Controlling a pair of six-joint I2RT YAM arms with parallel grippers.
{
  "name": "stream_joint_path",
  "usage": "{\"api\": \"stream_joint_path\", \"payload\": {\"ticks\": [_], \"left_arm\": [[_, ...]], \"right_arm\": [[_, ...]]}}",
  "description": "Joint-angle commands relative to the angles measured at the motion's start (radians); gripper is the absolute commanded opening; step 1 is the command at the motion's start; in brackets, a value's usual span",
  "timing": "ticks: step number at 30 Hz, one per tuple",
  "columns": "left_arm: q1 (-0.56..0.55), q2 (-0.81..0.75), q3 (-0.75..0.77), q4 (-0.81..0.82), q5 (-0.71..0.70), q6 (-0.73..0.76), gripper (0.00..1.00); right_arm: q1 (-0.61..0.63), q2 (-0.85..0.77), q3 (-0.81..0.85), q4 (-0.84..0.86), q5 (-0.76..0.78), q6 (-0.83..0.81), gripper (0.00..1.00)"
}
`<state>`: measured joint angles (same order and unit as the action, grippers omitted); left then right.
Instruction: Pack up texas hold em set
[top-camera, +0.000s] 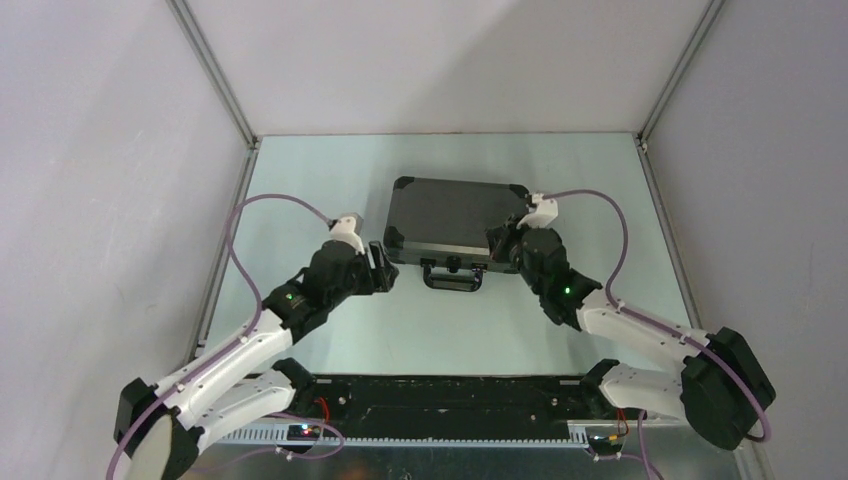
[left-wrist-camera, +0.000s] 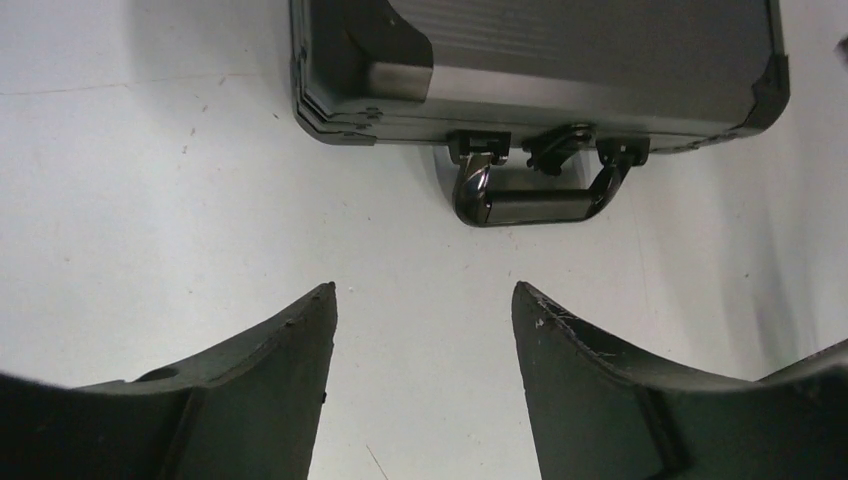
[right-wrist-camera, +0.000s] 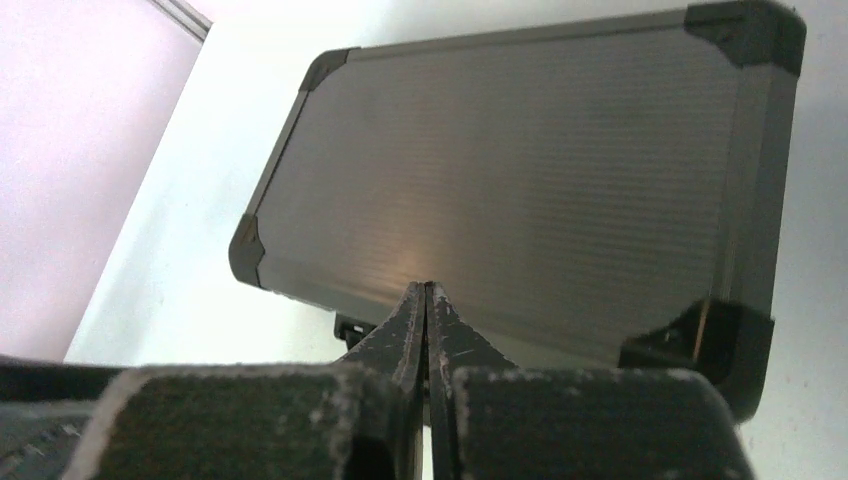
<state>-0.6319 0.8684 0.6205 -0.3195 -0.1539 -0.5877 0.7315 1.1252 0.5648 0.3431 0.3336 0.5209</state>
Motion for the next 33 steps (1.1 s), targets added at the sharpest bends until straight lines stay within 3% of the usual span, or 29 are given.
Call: {"api": "stream_joint_path", "payload": {"ticks": [1, 10, 15, 22, 33], "left_arm": [[-0.057, 0.016, -0.041, 0.14, -0.067, -0.024, 0.67], [-0.166, 0.107, -0.105, 0.388, -0.042, -0.027, 0.52], [-0.222, 0.229, -0.091, 0.49, -0.041, -0.017, 0.31], [-0.262, 0.449, 0.001, 0.598, -0.007, 0.007, 0.01], [-0.292, 0.666, 0.101, 0.68, 0.003, -0.026, 0.0]], "right_arm": [[-0.083, 0.07, 0.163, -0.156, -0.157, -0.031, 0.0], [-0.191, 0.371, 0.57, -0.459, -0.417, -0.065, 0.0], [-0.212, 0.514, 0.683, -0.505, -0.486, -0.068, 0.0], [-0.231, 0.633, 0.712, -0.508, -0.526, -0.043, 0.0], [-0.24, 0.654, 0.712, -0.61, -0.478, -0.059, 0.0]]}}
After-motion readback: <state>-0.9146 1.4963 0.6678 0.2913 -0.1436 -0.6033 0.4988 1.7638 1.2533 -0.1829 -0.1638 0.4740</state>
